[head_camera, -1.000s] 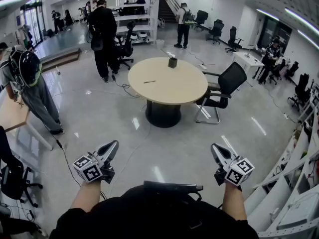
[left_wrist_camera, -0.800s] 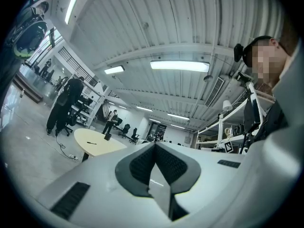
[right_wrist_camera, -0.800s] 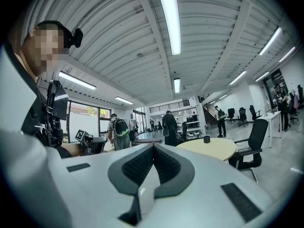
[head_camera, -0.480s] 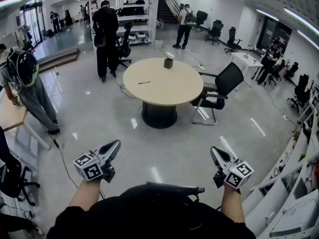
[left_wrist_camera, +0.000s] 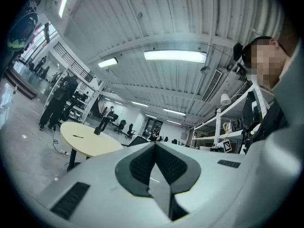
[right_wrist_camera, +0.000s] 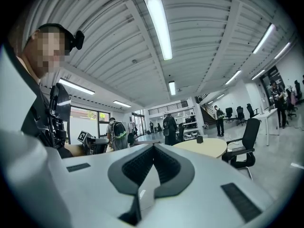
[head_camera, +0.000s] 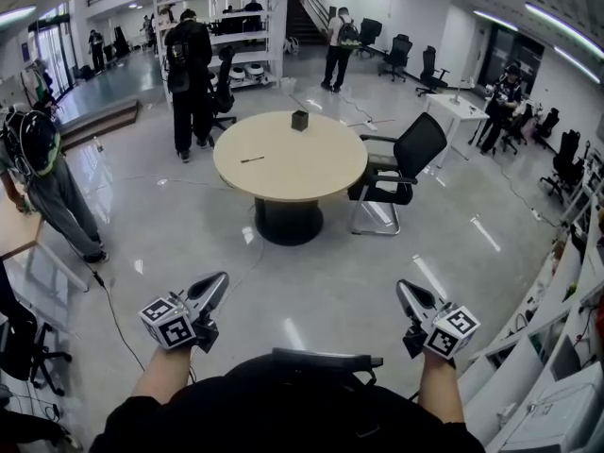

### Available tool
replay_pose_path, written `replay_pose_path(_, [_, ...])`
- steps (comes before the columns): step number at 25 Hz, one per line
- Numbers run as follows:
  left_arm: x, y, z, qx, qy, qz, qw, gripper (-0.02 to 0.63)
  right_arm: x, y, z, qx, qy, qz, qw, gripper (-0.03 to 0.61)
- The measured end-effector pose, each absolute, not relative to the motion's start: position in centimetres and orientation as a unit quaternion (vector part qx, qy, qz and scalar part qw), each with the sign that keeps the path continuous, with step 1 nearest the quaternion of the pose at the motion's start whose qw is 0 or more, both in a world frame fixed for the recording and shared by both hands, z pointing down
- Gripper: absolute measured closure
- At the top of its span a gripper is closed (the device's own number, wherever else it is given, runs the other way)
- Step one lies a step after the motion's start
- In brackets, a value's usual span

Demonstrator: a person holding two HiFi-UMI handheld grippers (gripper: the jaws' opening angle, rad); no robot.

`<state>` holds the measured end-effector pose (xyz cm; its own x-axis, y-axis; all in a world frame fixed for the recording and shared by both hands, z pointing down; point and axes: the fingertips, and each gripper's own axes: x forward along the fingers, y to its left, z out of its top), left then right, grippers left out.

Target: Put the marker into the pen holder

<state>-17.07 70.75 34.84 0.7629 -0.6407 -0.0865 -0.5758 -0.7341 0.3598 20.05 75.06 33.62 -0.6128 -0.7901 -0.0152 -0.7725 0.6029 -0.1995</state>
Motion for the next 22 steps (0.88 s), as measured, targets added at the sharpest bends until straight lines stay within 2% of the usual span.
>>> replay_pose_path(5, [-15.3, 69.9, 35.5, 0.928, -0.324, -0.093, 0.158, 0.618, 21.2, 73.6, 34.5, -0.434, 0.894, -0.094, 0.055, 0.575])
replay_pose_path(10, [-17.4, 67.6, 36.1, 0.924, -0.33, -0.099, 0.164, 0.618, 19.7, 70.6, 36.2, -0.419, 0.903, -0.092, 0.035, 0.575])
replay_pose_path(13, [-19.8, 65.4, 36.4, 0.919, -0.334, -0.109, 0.18, 0.618, 17.0, 68.3, 35.4, -0.417, 0.904, -0.089, 0.031, 0.575])
replay_pose_path(22, [-29.5, 55.1, 34.9, 0.927, -0.319, -0.105, 0.169, 0.618, 6.4, 59.2, 32.8, -0.427, 0.899, -0.087, 0.041, 0.575])
